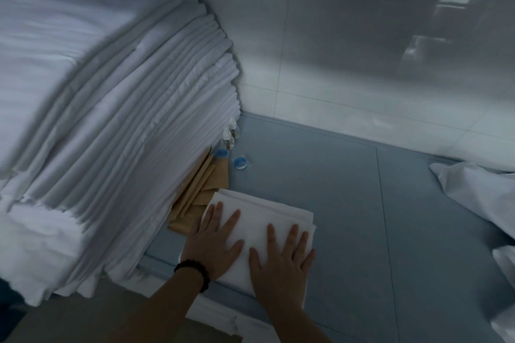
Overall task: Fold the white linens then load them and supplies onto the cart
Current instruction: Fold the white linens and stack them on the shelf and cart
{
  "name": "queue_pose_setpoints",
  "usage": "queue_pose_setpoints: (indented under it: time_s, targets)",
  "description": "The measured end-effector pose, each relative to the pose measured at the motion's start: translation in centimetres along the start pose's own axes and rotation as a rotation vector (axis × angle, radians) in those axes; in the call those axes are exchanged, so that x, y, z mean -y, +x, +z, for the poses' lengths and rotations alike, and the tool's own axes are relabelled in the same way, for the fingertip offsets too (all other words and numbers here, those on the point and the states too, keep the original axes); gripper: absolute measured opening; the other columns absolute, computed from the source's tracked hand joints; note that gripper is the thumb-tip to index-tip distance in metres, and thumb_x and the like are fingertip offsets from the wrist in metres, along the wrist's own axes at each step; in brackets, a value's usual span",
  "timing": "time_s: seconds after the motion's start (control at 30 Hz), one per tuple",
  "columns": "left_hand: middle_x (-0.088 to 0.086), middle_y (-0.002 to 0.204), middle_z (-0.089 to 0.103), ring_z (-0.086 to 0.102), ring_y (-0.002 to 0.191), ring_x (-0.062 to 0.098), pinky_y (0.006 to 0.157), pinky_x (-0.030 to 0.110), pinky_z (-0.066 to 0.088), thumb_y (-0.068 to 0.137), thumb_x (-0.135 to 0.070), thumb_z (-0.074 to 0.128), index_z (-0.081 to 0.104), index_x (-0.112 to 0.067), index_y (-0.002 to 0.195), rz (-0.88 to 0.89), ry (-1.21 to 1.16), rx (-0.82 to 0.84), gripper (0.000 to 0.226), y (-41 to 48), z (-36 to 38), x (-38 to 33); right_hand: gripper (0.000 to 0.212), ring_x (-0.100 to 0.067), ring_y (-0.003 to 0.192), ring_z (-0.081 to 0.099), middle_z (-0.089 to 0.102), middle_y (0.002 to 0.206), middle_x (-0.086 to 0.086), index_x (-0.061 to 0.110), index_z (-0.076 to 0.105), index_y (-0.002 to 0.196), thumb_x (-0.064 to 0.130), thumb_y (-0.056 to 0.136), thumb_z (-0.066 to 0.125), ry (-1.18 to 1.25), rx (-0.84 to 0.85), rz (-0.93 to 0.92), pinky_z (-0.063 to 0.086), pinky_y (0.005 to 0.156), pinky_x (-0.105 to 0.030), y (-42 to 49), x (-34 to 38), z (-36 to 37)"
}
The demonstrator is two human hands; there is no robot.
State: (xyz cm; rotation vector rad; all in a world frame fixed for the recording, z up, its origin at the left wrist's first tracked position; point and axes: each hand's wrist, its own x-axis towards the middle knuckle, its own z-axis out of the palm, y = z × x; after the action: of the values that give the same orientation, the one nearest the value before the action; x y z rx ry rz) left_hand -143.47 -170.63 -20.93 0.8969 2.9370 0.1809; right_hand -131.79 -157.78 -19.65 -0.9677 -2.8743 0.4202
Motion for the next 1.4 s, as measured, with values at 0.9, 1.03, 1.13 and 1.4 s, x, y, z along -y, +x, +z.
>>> queue_pose_setpoints:
  time_s: [0.9,1.03,1.13,1.4]
  targets:
    - [0.003,0.162,0.006,0.003,0.148,0.023,0.119,0.045,0.003,0.096,-0.060,0.020,0.003,-0.030,0.153,-0.167,-0.075,0.185,0.067,-2.1,-4.7,-2.3,0.062,-0.023,0.148,0.000,0.007,0.162,-0.004,0.024,0.012,0.153,0.050,0.099,0.028,0.057,0.257,-0.003,-0.004,0.115,-0.055,0.5,-3.0,-5.9]
    - [0.004,0.161,0.013,0.010,0.147,0.021,0.119,0.042,0.005,0.098,-0.054,0.025,0.006,-0.028,0.154,-0.190,-0.160,0.125,0.065,-3.2,-6.2,-4.6,0.059,-0.022,0.146,0.014,0.025,0.157,-0.005,0.021,0.023,0.151,0.048,0.100,0.031,0.114,0.207,0.026,0.004,0.118,-0.048,-0.4,-5.1,-8.6]
    - [0.003,0.160,0.016,0.011,0.147,0.019,0.120,0.039,0.004,0.098,-0.054,0.027,0.008,-0.026,0.154,-0.192,-0.239,0.082,0.065,-4.2,-7.1,-7.3,0.057,-0.021,0.143,0.024,0.032,0.154,-0.006,0.018,0.028,0.149,0.047,0.100,0.033,0.191,0.171,0.039,0.010,0.119,-0.045,-1.4,-7.0,-10.4]
    - [0.003,0.158,0.022,0.017,0.146,0.017,0.119,0.036,0.008,0.098,-0.049,0.037,0.013,-0.023,0.153,-0.077,-0.497,0.021,0.065,-6.5,-9.6,-15.0,0.053,-0.020,0.139,0.031,0.038,0.150,-0.003,0.019,0.036,0.146,0.044,0.099,0.040,0.316,0.007,0.105,0.016,0.117,-0.042,-4.4,-11.9,-14.7]
